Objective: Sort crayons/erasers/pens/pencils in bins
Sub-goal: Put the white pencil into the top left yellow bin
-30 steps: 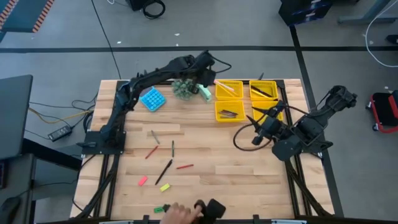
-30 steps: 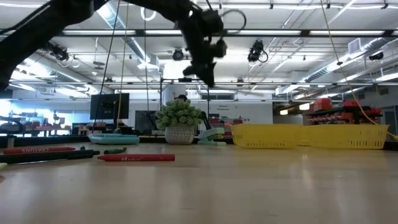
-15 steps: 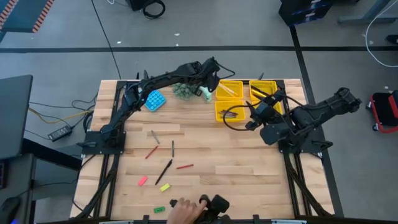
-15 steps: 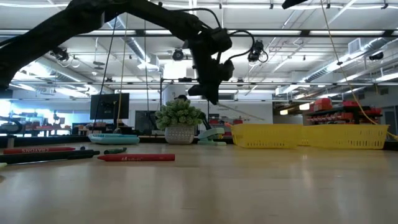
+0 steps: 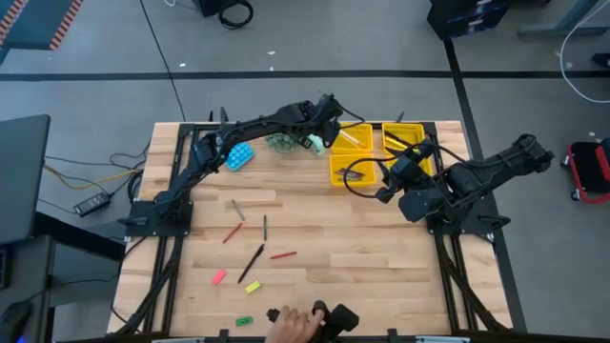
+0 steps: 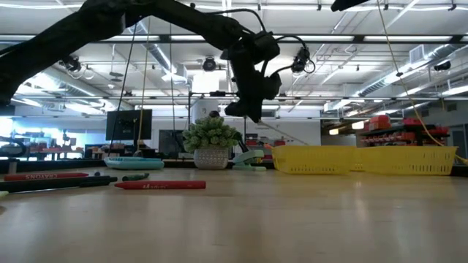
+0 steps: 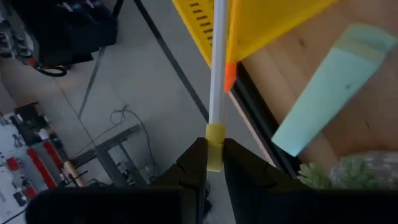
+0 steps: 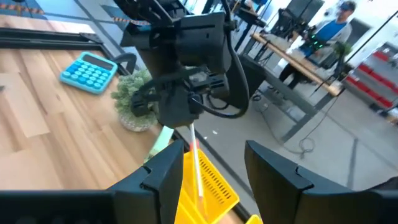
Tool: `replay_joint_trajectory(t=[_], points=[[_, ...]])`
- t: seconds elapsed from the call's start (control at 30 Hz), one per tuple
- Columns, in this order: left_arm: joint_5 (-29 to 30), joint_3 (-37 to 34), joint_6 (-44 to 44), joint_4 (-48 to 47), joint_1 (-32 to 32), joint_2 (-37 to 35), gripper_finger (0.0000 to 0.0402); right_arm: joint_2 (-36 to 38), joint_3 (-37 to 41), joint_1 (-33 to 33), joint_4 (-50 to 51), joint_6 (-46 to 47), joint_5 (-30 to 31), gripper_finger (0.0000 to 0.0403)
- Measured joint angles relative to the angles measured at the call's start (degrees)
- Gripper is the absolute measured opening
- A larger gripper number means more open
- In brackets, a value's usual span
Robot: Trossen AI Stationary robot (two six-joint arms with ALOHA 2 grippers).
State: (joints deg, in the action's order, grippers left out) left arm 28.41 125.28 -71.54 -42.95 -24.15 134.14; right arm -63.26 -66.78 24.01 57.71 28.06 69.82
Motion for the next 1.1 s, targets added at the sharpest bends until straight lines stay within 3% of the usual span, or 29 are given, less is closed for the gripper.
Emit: replay_joint_trajectory(t=[0.17, 0.73, 1.1], points=[[5.2, 0.0, -2.5, 2.7, 1.6, 1.7, 0.0058, 0.0, 0.0, 0.0, -0.2, 2.7, -1.2, 0.0177], [4.3, 0.0, -1.2, 4.6, 2.6, 1.8, 0.0059, 0.0, 0.0, 0.0, -0.5, 5.0, -1.5, 0.0177], [4.3, 0.0, -7.1, 5.2, 2.2, 1.8, 0.0060, 0.0, 0.0, 0.0, -0.6, 4.8, -1.5, 0.0177]])
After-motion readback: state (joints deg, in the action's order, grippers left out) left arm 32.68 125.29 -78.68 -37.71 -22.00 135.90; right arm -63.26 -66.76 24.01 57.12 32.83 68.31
